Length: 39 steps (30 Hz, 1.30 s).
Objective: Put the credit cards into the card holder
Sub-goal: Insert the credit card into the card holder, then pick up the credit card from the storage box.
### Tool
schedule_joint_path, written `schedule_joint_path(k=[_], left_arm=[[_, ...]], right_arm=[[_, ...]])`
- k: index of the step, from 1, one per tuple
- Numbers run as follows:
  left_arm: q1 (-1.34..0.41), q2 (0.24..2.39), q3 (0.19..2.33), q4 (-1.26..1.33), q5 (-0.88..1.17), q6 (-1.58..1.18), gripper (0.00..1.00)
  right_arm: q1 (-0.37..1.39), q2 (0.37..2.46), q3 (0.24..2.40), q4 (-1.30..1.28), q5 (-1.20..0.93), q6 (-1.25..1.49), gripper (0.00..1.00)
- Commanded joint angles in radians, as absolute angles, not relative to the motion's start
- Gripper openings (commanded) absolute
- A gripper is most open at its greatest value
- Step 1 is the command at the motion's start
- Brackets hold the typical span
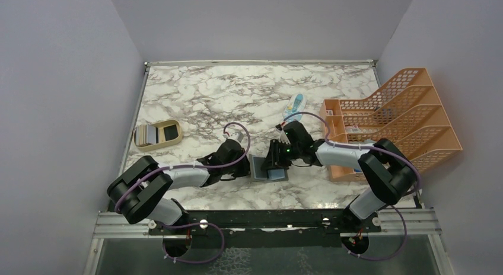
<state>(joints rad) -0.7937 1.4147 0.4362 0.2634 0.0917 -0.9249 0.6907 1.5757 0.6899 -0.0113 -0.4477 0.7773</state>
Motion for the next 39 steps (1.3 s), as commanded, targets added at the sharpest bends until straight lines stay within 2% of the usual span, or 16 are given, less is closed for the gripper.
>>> schedule_joint_path(k=[1,5,9,17,23,29,36,39], left_arm=[[-0.798,1.437,0.472,0.177,0.077,-0.877,0.05],[-0.79,1.412,0.509,0.075,0.017,-0.841,0.06],[-0.775,1.345,0.52,0.001,-0.032,-0.827,0.18],[-0.703,1.233,0.614,-0.204,-0.143,-0.732,0.32],[-0.532,1.179,0.738,-0.379,-0.242,-0.563,0.39],[-0.275,1.215,0.866,-0.457,-0.336,-0.376,0.46],[-0.01,1.299,0.988,-0.464,-0.318,-0.211,0.48],[0.078,1.338,1.013,-0.454,-0.301,-0.157,0.52]], right_arm=[[0.702,1.601,0.744,-0.081,-0.383,0.73,0.33],[0.703,1.555,0.742,-0.145,-0.315,0.717,0.39],[0.703,1.509,0.752,-0.202,-0.269,0.697,0.45],[0.702,1.443,0.743,-0.169,-0.348,0.663,0.44],[0.703,1.359,0.735,-0.162,-0.38,0.626,0.44],[0.703,1.309,0.713,-0.155,-0.431,0.619,0.44],[0.702,1.272,0.7,-0.141,-0.458,0.603,0.44],[0.703,1.27,0.701,-0.133,-0.481,0.601,0.44]])
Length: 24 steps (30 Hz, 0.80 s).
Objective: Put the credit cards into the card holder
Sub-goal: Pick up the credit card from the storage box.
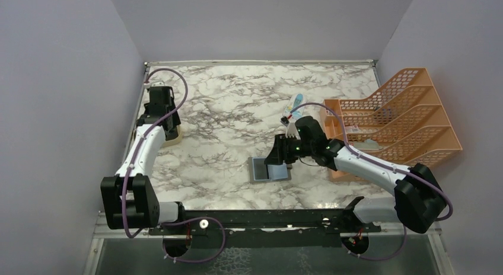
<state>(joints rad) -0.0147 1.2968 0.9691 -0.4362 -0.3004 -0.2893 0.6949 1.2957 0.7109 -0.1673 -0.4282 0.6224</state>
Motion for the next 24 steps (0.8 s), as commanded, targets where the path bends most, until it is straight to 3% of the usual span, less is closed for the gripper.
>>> schedule_joint_path(k=[1,8,24], left_arm=[[0.102,1.35,1.016,-0.452,-0.303,-0.145,0.53],[0.194,1.459,1.045,-0.443,-0.356,-0.097,0.57],[0.208,1.665,1.145,-0.456,-0.489,-0.051,0.61]], right_arm=[[0.703,1.271,0.704,-0.13,-0.49,0.597,0.44],[0.703,1.3,0.73,-0.133,-0.518,0.567,0.44],[0.701,1.35,0.76,-0.123,-0.51,0.545,0.44]])
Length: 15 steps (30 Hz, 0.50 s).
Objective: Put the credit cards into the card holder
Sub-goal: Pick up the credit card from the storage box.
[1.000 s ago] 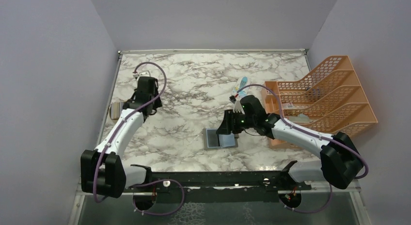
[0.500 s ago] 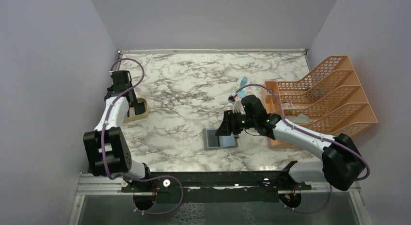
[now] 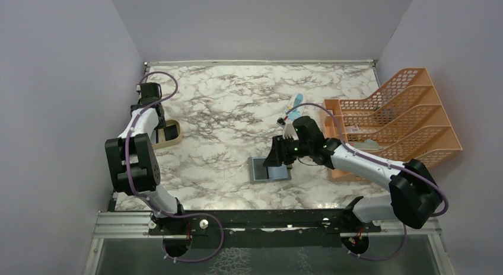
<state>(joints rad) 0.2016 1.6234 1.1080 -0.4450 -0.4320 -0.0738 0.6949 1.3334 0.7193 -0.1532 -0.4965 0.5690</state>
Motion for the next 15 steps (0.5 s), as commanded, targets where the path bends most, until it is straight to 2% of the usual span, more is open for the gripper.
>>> schedule_joint_path(k=[1,8,15], left_arm=[[0.207,1.671,1.149,-0.458,-0.494,-0.052,0.61],[0.208,1.695,1.158,-0.465,-0.547,-0.042,0.6],[0.207,1.733,1.166,-0.469,-0.549,-0.04,0.52]], right_arm=[[0.701,1.354,0.764,-0.122,-0.515,0.545,0.44],[0.701,1.374,0.777,-0.115,-0.53,0.545,0.44],[0.701,1.379,0.772,-0.115,-0.526,0.543,0.44]])
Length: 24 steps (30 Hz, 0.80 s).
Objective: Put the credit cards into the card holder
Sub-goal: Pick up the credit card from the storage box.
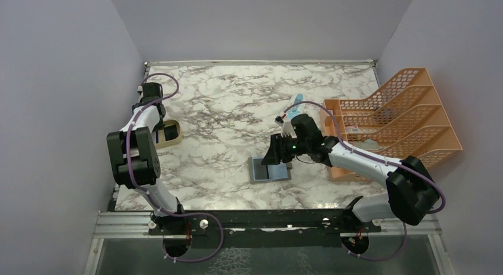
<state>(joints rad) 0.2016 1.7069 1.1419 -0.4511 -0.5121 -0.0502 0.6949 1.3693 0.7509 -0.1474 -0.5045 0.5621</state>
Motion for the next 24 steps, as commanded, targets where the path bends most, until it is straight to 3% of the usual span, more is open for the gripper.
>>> schedule_joint_path(k=[1,24], left_arm=[[0.207,1.732,1.168,-0.469,-0.543,-0.04,0.51],[0.186,1.729,1.208,-0.504,-0.51,-0.039,0.12]], right_arm=[[0.701,1.378,0.773,-0.115,-0.525,0.542,0.44],[0.7,1.383,0.774,-0.114,-0.518,0.539,0.44]])
